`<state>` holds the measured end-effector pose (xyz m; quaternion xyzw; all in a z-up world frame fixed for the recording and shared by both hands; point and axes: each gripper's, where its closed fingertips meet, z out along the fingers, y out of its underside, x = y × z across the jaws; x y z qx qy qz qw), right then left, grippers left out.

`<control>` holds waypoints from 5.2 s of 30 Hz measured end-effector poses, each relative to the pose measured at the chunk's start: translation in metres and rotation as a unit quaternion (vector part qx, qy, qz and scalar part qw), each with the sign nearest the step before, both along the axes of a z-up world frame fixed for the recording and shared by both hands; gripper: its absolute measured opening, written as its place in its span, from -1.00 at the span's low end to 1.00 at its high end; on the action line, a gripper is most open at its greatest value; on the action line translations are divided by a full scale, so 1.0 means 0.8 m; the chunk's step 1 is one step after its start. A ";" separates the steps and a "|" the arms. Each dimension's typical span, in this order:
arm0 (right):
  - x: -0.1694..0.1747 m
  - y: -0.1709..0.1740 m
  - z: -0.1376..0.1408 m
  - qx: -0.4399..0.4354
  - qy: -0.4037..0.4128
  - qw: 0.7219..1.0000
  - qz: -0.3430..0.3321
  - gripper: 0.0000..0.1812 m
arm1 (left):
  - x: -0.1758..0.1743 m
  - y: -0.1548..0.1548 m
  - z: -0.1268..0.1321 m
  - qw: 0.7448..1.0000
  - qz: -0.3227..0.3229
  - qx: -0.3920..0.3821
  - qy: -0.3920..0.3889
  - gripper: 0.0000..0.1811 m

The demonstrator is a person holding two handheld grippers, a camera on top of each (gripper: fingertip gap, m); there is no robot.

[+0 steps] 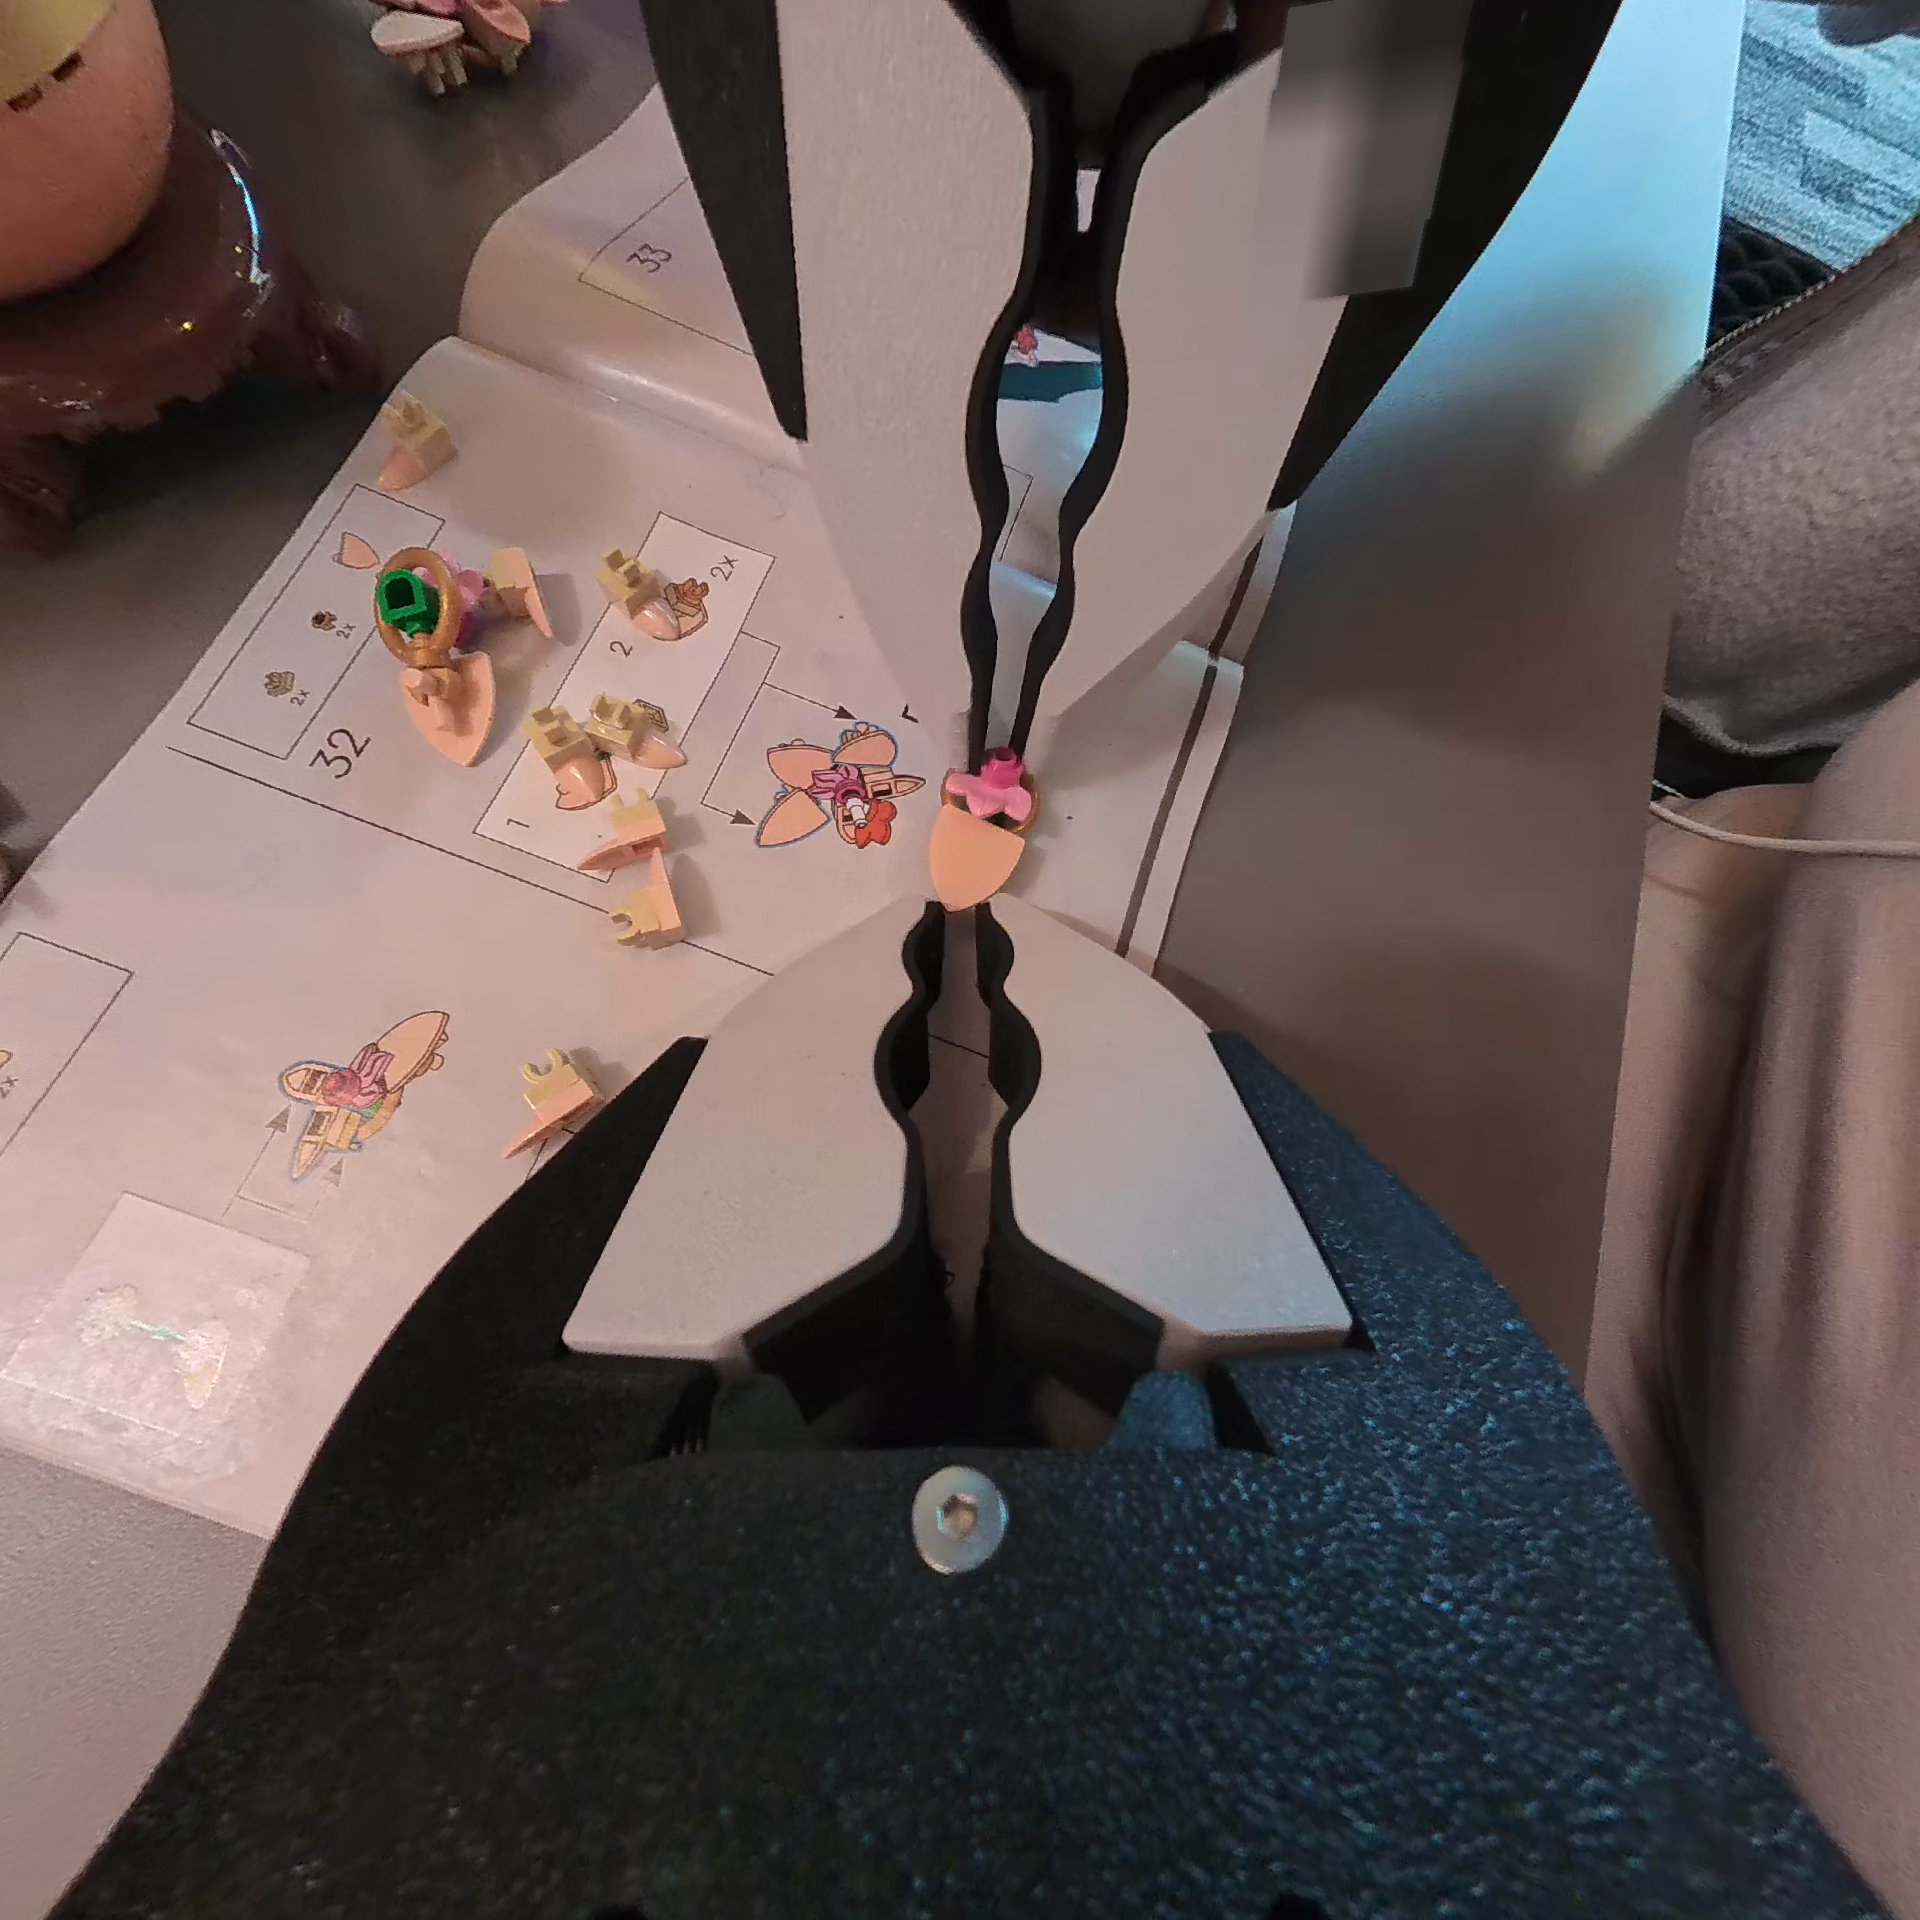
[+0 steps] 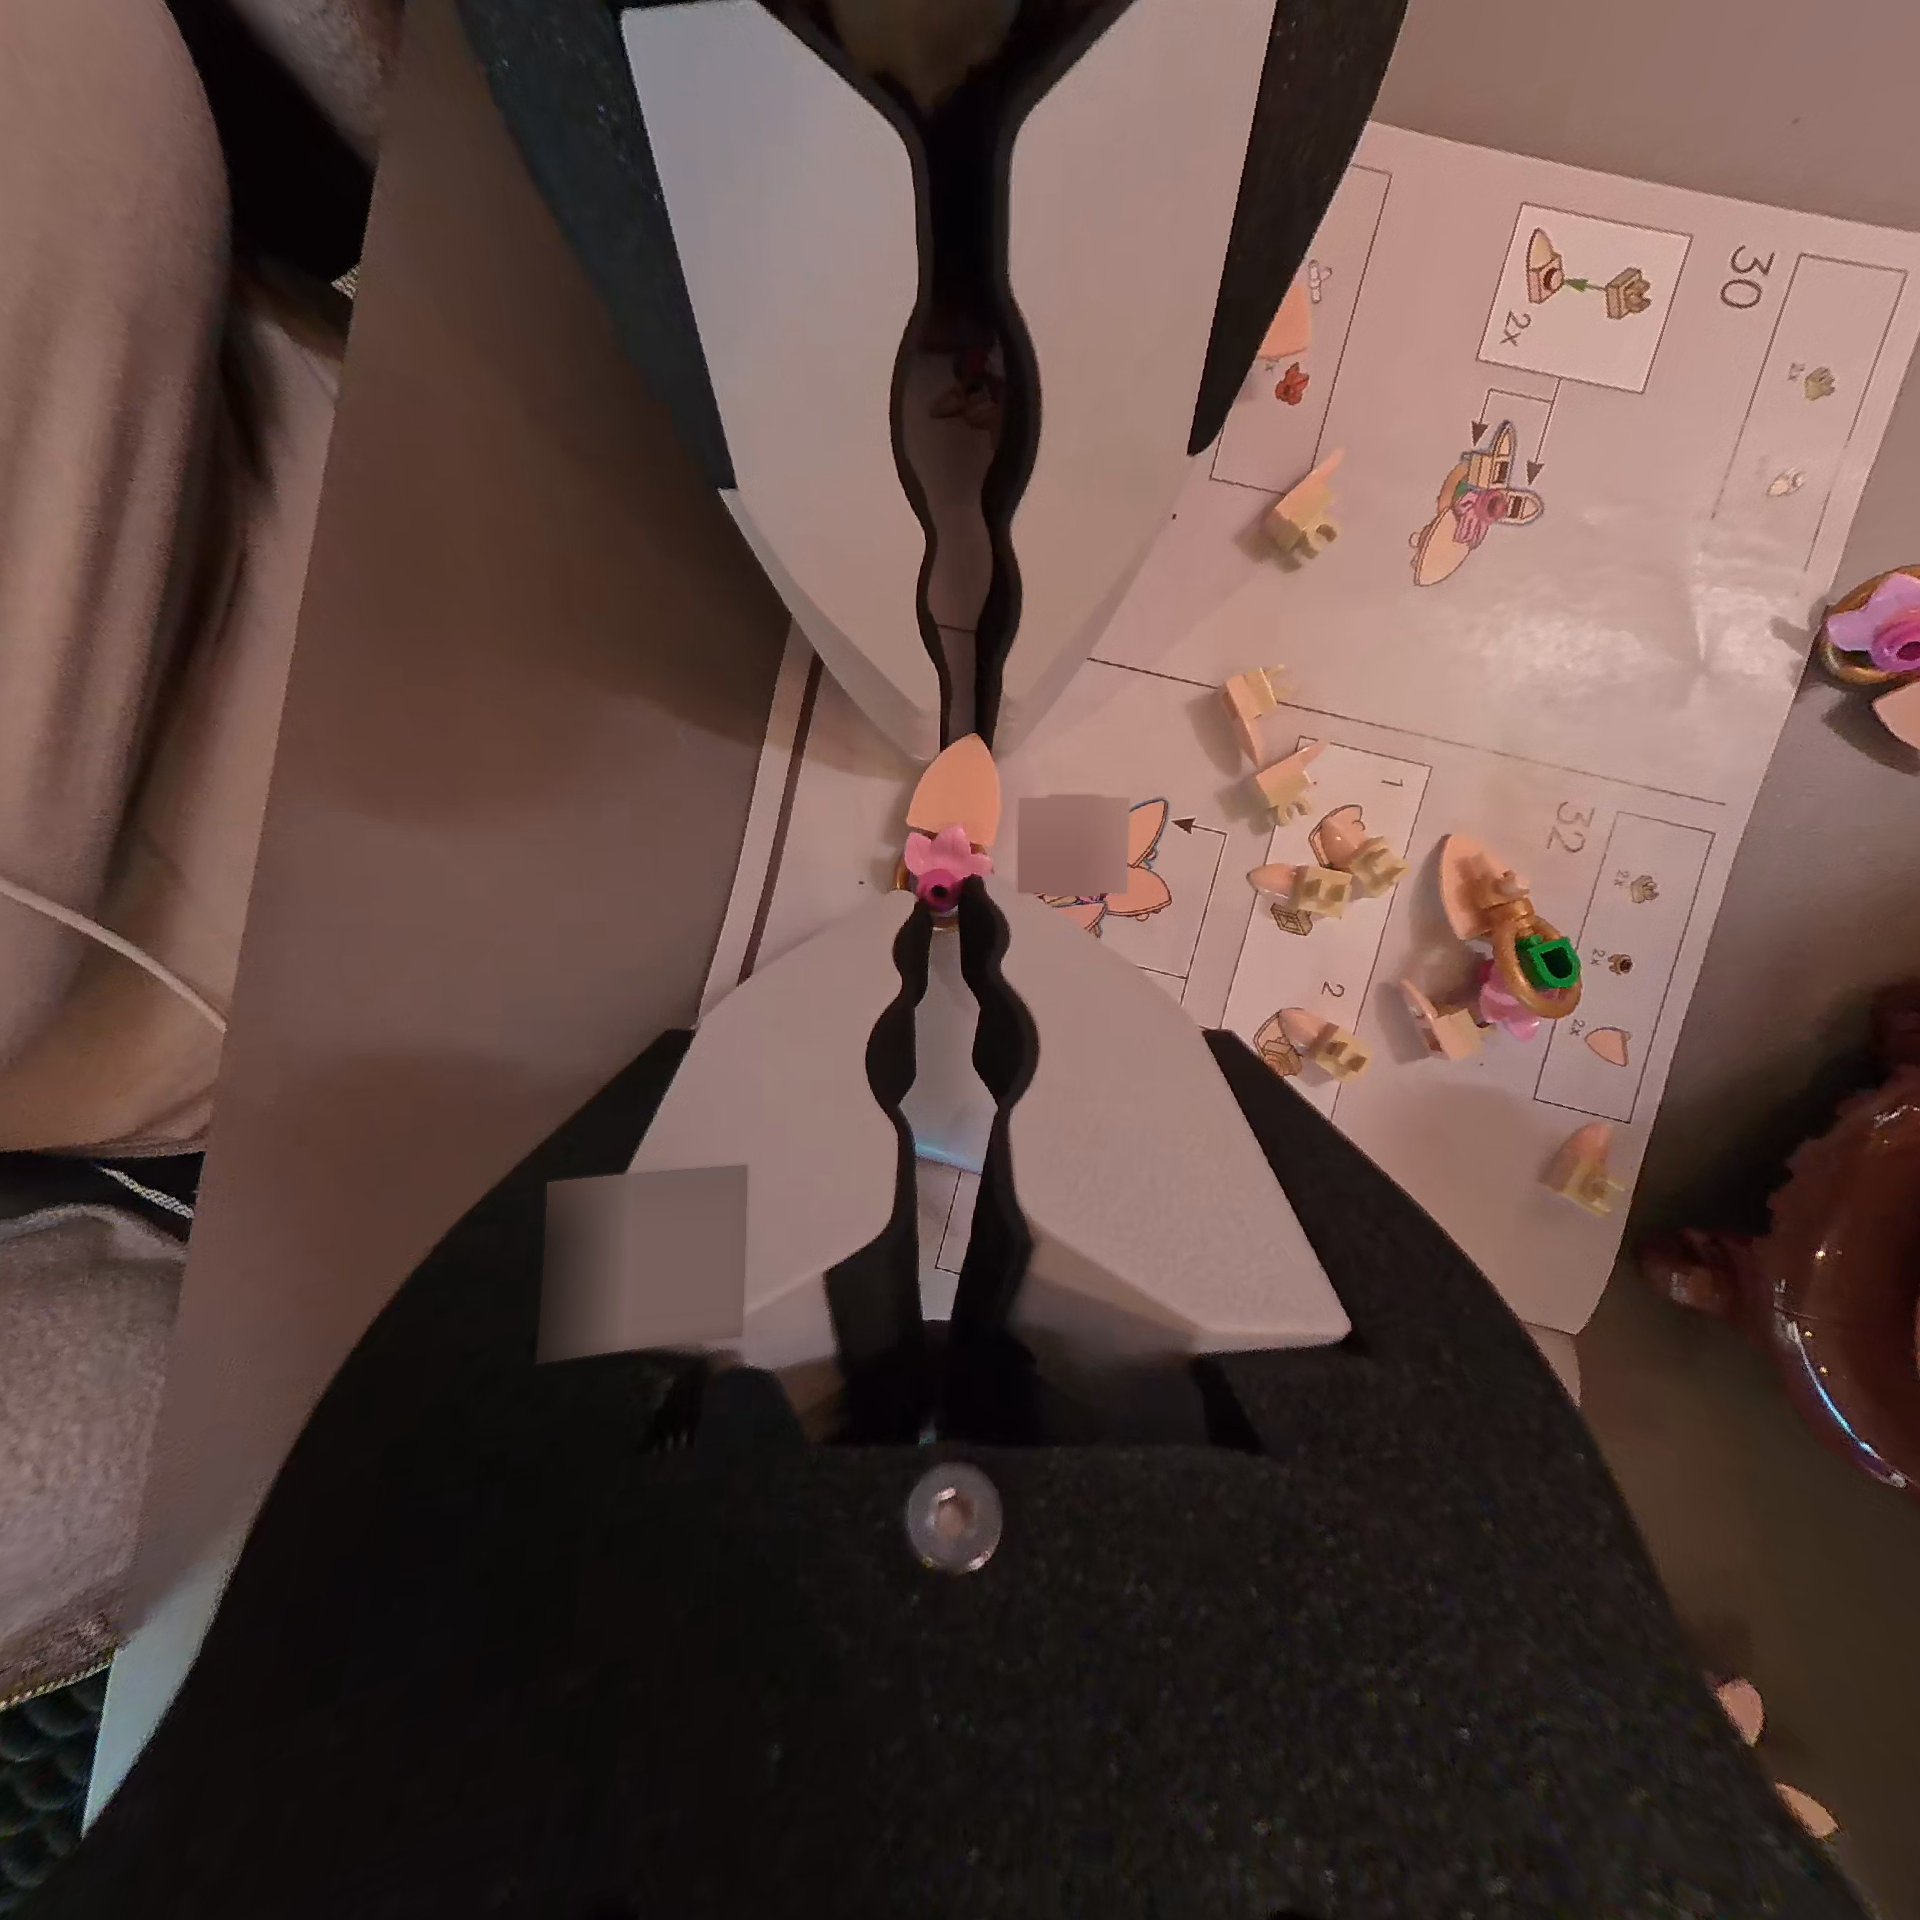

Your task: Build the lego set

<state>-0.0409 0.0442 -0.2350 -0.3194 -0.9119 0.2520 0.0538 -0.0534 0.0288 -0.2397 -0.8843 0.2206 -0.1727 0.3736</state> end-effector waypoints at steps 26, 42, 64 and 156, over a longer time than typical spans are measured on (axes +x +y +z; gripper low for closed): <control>-0.002 -0.001 -0.002 0.053 -0.021 0.998 0.001 -0.94 | 0.000 0.001 0.000 1.000 0.003 -0.006 -0.008 -0.94; -0.001 0.002 -0.005 0.146 0.027 0.985 -0.090 -0.95 | -0.001 0.002 0.000 1.000 0.019 -0.014 -0.021 -0.95; -0.004 0.012 -0.001 0.451 0.139 0.879 -0.070 -0.96 | -0.001 0.002 0.000 0.999 0.026 -0.019 -0.035 -0.95; -0.011 0.004 0.002 -0.092 0.172 0.867 -0.457 -0.93 | 0.002 0.025 0.011 0.960 -0.268 0.066 0.051 -0.94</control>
